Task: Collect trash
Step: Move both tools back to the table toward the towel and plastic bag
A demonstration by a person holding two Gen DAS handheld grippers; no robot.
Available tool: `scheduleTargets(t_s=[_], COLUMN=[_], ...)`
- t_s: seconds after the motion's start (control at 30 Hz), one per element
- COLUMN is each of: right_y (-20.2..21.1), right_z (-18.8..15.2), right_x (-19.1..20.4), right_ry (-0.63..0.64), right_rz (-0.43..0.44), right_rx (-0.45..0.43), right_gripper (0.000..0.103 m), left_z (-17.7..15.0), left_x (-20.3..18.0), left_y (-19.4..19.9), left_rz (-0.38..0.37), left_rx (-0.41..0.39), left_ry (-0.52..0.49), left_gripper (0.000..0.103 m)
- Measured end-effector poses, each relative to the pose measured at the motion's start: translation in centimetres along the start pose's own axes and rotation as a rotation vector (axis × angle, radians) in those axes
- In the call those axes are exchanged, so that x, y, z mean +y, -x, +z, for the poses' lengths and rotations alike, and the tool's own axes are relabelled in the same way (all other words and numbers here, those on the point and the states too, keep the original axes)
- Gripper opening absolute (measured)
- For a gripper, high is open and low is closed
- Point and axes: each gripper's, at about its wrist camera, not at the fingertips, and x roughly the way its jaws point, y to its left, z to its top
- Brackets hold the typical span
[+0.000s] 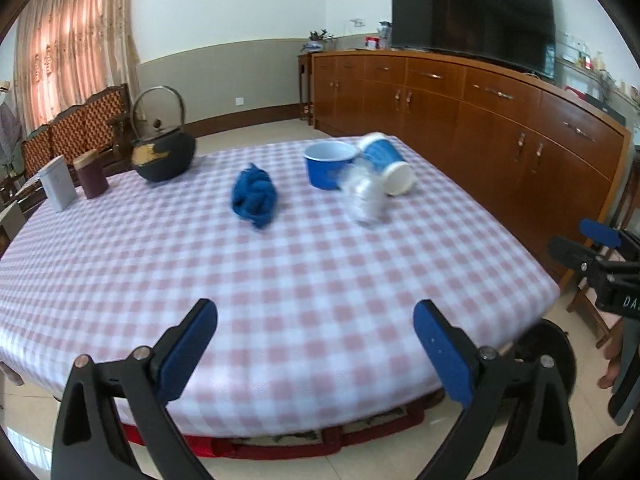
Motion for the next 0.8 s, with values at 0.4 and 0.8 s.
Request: scheduleTargets(t_s=[0.4,0.8], right_y=[-7.5,-14.2], right_z=[4.6,6.8], right_x=[5.4,8.1], right_ry=[0.011,0.006], right_rz=[0.045,0.081], right_rx=[0.038,0.110], right_gripper=[0.103,0.099], left_z=[2.1,4.1], left_x=[5.6,7.0], left_y=[-4.1,-8.3], left_rz=[0.060,0.061], left_rx=[0.020,0.041], left_ry=[0.068,0.080], left_gripper=[0.086,0.086])
